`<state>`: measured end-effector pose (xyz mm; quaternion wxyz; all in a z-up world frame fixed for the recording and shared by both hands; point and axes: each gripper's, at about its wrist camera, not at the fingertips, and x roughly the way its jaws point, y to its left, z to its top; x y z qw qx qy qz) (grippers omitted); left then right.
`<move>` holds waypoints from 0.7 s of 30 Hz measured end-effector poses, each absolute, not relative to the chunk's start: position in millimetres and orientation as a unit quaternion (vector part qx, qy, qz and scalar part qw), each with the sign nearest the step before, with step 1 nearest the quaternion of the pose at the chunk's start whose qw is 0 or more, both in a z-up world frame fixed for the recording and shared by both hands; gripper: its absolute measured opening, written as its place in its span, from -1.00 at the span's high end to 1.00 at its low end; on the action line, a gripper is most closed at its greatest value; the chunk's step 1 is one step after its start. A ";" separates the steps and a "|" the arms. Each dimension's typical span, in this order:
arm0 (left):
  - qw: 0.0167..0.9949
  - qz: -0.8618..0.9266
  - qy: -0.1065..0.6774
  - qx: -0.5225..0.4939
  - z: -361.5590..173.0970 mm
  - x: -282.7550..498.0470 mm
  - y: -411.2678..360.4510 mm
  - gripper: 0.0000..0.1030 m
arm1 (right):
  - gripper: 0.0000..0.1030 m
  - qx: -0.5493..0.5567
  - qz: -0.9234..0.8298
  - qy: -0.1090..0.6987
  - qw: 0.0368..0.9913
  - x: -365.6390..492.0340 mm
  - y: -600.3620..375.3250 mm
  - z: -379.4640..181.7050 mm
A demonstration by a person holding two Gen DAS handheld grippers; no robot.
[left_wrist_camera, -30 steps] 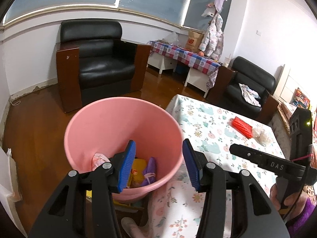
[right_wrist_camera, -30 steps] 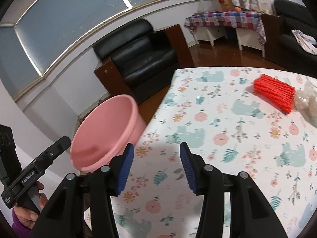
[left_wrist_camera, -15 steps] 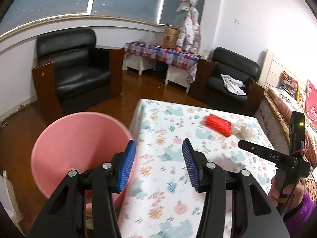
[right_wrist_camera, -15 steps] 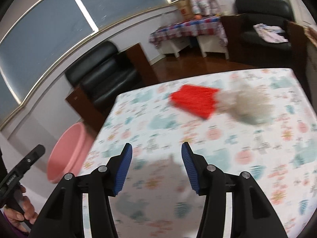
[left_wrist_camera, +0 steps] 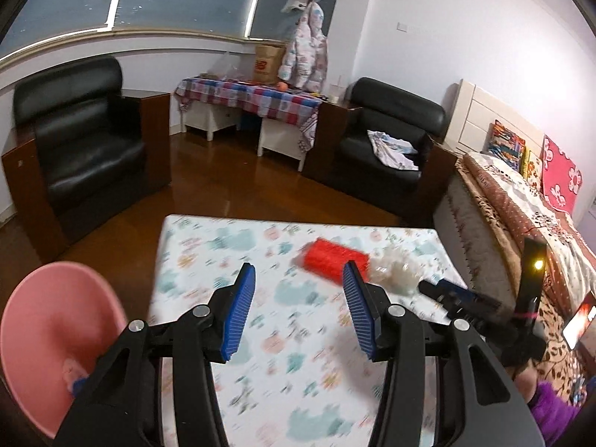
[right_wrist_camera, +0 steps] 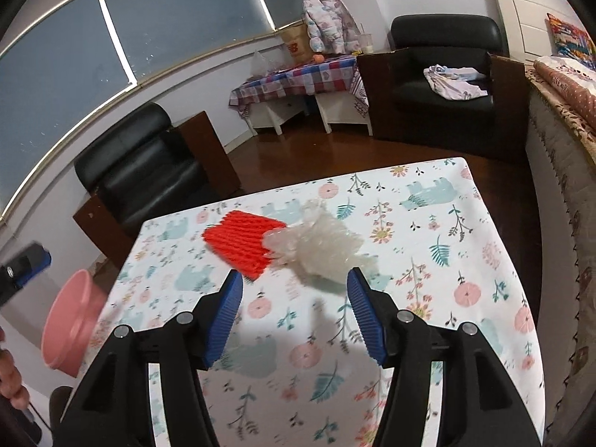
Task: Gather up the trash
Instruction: 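Grasp the red mesh sleeve with the left tool while the right tool grasps the clear bubble wrap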
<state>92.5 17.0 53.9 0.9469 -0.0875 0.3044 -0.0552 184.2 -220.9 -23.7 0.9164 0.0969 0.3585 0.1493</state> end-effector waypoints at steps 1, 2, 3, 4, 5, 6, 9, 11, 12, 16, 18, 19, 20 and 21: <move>0.945 -0.059 0.307 -0.092 53.0 99.9 13.1 0.04 | -0.12 0.090 0.144 0.359 0.918 187.4 -219.6 -25.7; 0.944 -0.062 0.311 -0.097 52.6 106.9 10.7 0.04 | -0.13 0.085 0.140 0.359 0.919 190.1 -218.7 -27.2; 0.941 -0.064 0.316 -0.106 50.6 115.6 8.4 0.04 | -0.13 0.083 0.137 0.360 0.919 192.3 -217.5 -28.6; 0.937 -0.066 0.322 -0.116 48.0 124.7 6.9 0.04 | -0.13 0.082 0.132 0.361 0.920 195.1 -217.7 -30.2; 0.933 -0.067 0.330 -0.128 44.5 133.7 6.3 0.04 | -0.14 0.081 0.129 0.362 0.919 197.3 -218.4 -31.4; 0.930 -0.067 0.335 -0.137 41.8 139.5 6.0 0.04 | -0.14 0.079 0.126 0.364 0.920 199.4 -218.8 -32.1; 0.915 -0.065 0.360 -0.168 29.6 164.3 3.3 0.04 | -0.23 0.075 0.121 0.366 0.920 206.4 -220.4 -32.9; 0.906 -0.062 0.375 -0.186 21.4 179.5 1.3 0.04 | -0.24 0.075 0.121 0.371 0.917 211.2 -220.6 -35.3; 0.902 -0.060 0.383 -0.193 16.0 188.6 -0.5 0.04 | -0.24 0.076 0.124 0.374 0.916 213.3 -220.5 -37.0; 0.885 -0.055 0.410 -0.214 -3.5 211.8 -7.4 0.04 | -0.24 0.089 0.138 0.377 0.912 216.7 -220.3 -45.6; 0.878 -0.050 0.422 -0.222 -12.7 221.7 -10.0 0.04 | -0.12 0.093 0.143 0.375 0.911 217.0 -221.0 -47.2; 0.872 -0.047 0.430 -0.229 -18.8 227.5 -10.3 0.04 | -0.06 0.096 0.146 0.376 0.910 217.4 -221.8 -47.8; 0.866 -0.041 0.438 -0.238 -24.5 231.4 -10.0 0.04 | 0.02 0.099 0.150 0.377 0.909 217.7 -222.3 -48.5; 0.863 -0.039 0.441 -0.243 -27.8 233.8 -9.3 0.04 | 0.11 0.100 0.154 0.378 0.908 218.2 -222.5 -49.0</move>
